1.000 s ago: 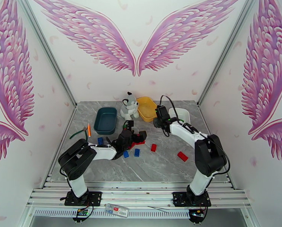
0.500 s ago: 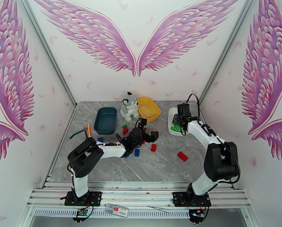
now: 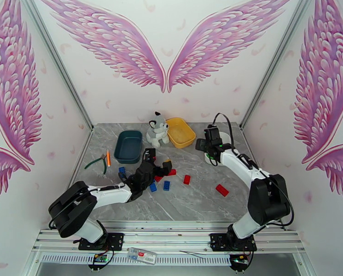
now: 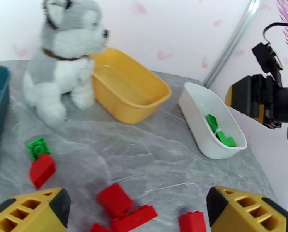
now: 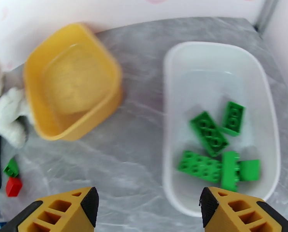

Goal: Sort the legos into containers by color

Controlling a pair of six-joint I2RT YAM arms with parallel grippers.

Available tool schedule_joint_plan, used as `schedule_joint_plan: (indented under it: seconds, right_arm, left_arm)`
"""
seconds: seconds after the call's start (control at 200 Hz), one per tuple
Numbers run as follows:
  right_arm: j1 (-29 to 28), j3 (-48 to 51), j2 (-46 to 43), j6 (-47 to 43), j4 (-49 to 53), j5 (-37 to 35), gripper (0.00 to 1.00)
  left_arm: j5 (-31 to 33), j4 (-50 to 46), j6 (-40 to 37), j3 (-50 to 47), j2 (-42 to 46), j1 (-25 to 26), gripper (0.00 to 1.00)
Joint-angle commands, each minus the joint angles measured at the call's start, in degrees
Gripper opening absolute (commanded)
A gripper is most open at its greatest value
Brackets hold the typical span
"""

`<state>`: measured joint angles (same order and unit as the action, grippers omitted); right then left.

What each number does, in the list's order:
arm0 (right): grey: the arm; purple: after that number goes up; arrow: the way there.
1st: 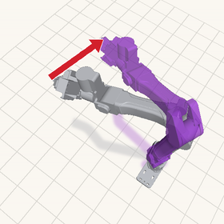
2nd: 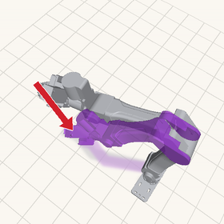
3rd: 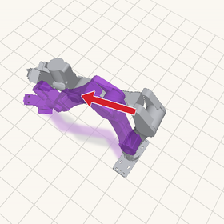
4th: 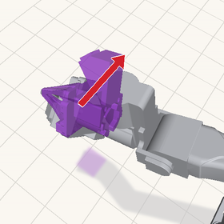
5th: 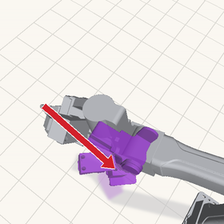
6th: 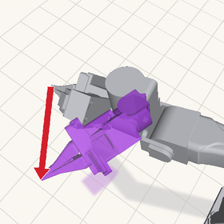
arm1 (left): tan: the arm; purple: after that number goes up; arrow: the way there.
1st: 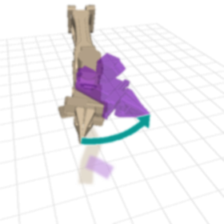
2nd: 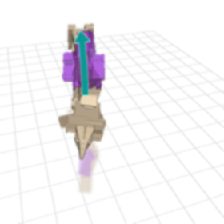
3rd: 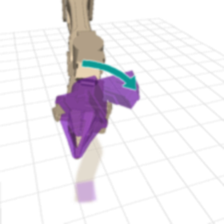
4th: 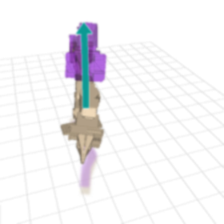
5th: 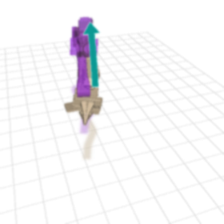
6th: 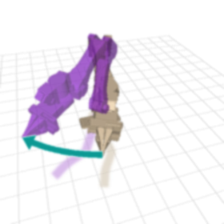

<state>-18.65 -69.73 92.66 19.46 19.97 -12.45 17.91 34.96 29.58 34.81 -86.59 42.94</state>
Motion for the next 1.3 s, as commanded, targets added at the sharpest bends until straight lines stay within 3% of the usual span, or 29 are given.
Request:
schedule_joint_plan:
  seconds: [0.0,0.265,0.51,0.71,1.295]
  right_arm:
    - [-6.12,-1.84,0.82,-2.42,-3.3,-0.71,0.77]
    - [-18.18,-11.06,13.57,-4.83,-4.29,0.66,0.78]
    - [-23.86,-23.42,26.59,-9.1,-2.24,3.53,0.7]
    - [-24.62,-34.03,35.56,-10.06,2.81,1.79,0.63]
    - [-24.32,-52.79,50.59,-10.94,11.27,-1.96,0.63]
  left_arm:
    - [2.35,-0.42,3.08,-4.97,4.27,-3.22,0.99]
    - [0.07,-0.91,7.69,-15.59,14.06,-11.89,0.99]
    - [-1.27,-4.07,8.77,-21.79,23.99,-16.38,0.99]
    - [-1.0,-6.68,8.87,-23.88,28.95,-17.1,0.99]
    - [-1.74,-7.63,8.54,-24.78,30.49,-17.7,0.99]
